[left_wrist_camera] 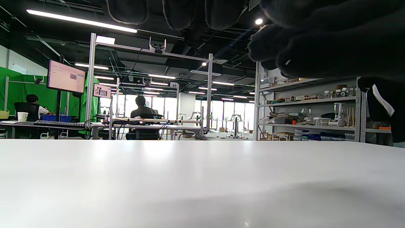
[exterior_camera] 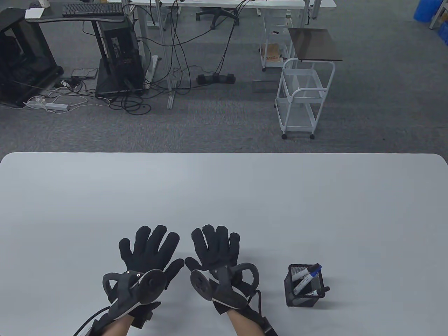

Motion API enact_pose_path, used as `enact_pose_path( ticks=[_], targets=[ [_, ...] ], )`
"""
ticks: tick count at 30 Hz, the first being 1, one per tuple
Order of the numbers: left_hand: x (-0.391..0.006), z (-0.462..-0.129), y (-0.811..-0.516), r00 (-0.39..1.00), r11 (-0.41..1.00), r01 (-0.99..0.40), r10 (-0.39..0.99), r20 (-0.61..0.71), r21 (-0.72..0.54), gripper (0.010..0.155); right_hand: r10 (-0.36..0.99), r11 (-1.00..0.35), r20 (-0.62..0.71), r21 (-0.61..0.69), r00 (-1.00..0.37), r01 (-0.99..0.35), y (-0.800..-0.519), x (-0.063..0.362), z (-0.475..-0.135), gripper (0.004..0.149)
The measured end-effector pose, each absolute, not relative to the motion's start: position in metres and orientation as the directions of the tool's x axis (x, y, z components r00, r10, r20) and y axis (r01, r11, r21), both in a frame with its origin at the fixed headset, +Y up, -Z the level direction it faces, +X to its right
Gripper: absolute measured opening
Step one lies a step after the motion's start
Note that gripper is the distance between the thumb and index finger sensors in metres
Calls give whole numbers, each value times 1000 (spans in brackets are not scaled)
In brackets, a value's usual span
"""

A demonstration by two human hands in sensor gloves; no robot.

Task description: Insert the markers into the pen holder

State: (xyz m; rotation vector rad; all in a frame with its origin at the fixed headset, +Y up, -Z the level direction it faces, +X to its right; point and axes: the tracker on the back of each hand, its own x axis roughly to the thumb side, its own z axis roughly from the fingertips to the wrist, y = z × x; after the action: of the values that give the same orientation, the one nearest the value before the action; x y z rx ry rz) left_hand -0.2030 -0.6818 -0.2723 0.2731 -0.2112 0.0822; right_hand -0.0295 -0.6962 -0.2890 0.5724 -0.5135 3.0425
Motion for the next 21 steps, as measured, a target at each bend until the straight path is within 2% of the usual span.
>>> enact_pose_path(
  ticks=[8, 21],
  targets=[
    [-205, -271, -681, 979, 942, -114, 53, 197, 315, 69, -49, -933, 349, -350, -936, -82, -695, -26, -288, 79],
    [-205, -270, -681, 980, 938, -110, 47, 195, 328, 69, -62, -927, 345, -368, -936, -74, -695, -26, -287, 80]
  ],
)
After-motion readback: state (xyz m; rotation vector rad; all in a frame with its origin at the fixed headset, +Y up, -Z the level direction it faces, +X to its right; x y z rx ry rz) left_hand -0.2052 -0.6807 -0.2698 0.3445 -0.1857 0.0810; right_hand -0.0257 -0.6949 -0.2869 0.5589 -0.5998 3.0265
